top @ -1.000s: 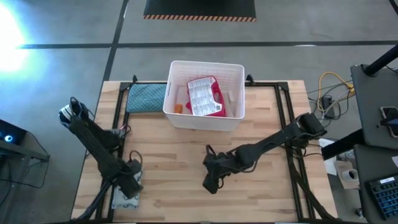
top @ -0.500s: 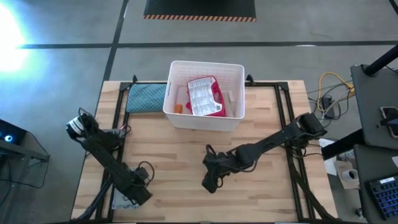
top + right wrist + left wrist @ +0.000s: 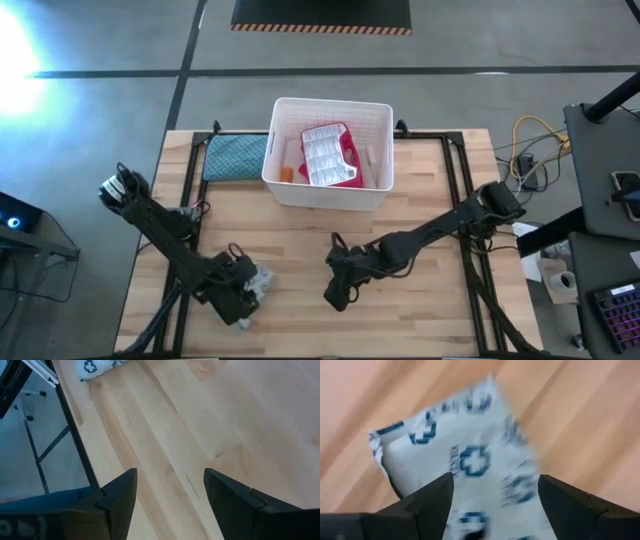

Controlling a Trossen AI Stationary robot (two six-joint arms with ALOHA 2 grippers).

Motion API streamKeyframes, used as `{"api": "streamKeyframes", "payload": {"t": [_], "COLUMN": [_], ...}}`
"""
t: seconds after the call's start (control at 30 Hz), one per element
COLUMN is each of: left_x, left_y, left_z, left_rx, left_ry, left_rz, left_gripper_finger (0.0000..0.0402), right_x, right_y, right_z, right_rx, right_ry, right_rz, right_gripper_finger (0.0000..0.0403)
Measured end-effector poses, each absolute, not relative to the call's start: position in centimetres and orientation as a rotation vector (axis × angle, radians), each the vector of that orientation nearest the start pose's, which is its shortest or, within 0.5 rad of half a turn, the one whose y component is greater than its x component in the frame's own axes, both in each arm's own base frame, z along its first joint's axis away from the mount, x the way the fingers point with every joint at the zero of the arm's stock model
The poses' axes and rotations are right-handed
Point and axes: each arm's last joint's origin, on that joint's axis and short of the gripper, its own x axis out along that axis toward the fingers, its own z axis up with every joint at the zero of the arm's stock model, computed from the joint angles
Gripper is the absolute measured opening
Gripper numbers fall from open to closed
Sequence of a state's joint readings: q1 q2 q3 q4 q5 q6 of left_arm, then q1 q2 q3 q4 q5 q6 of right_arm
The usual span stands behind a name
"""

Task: Pick & place medical supplies in basket/bin
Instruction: Put the blue pads into the white bin

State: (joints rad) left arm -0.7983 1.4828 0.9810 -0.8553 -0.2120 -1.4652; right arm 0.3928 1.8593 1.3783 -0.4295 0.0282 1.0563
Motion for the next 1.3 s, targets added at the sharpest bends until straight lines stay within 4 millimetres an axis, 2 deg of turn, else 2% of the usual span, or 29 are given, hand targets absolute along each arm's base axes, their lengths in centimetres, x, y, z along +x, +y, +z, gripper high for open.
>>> {"api": "streamKeyframes", "payload": {"t": [0.13,0.3,0.53,0.67,0.83,0.93,1.07,1.2,1.3], "left_x": [19.1,17.4,15.5,15.3,16.4,16.8,16.7,16.7,16.8], "left_y": [-17.9,-16.3,-15.3,-15.5,-16.6,-16.8,-16.5,-16.4,-16.3], "left_z": [23.0,23.9,21.4,19.3,17.2,16.2,15.4,15.3,15.3], "left_rx": [-0.664,-0.690,-0.730,-0.841,-1.053,-1.164,-1.225,-1.223,-1.225], "left_ry": [1.022,1.079,1.341,1.405,1.285,1.170,1.095,1.062,1.039], "left_rz": [0.360,0.456,0.595,0.551,0.329,0.268,0.294,0.312,0.315], "left_gripper_finger": [0.0269,0.0269,0.0269,0.0269,0.0269,0.0269,0.0269,0.0269,0.0269], "right_x": [36.9,36.9,37.0,37.3,37.7,37.6,36.7,35.7,35.7], "right_y": [15.3,15.4,15.6,15.9,16.6,17.0,17.4,17.8,18.3], "right_z": [22.1,22.1,22.2,22.5,23.1,23.1,21.7,19.3,17.1], "right_rx": [0.786,0.804,0.952,1.031,1.093,1.130,1.163,1.211,1.283], "right_ry": [0.968,0.966,0.984,0.953,0.878,0.852,0.866,0.892,0.842], "right_rz": [-0.160,-0.169,-0.183,-0.171,-0.135,-0.167,-0.237,-0.277,-0.246], "right_gripper_finger": [0.0221,0.0221,0.0221,0.0221,0.0221,0.0221,0.0221,0.0222,0.0222]}}
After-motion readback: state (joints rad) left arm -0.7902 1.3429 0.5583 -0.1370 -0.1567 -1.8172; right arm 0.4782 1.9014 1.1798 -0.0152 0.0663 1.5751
